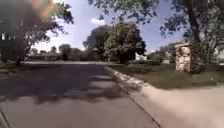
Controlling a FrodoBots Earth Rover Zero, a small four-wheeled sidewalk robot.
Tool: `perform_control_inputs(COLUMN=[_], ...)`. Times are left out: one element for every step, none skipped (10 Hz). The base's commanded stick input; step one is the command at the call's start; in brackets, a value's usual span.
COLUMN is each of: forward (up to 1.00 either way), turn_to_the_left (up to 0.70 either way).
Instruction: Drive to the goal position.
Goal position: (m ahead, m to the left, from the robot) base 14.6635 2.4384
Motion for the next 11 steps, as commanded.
perform_control_inputs(forward=[0.7, 0.7, 0.7, 0.7, 0.7, 0.7, 0.7, 0.7, 0.7, 0.7, 0.7], turn_to_the_left=[0.0, 0.0, 0.0, 0.0, 0.0, 0.22, 0.35, 0.35, 0.35, 0.19, 0.0])
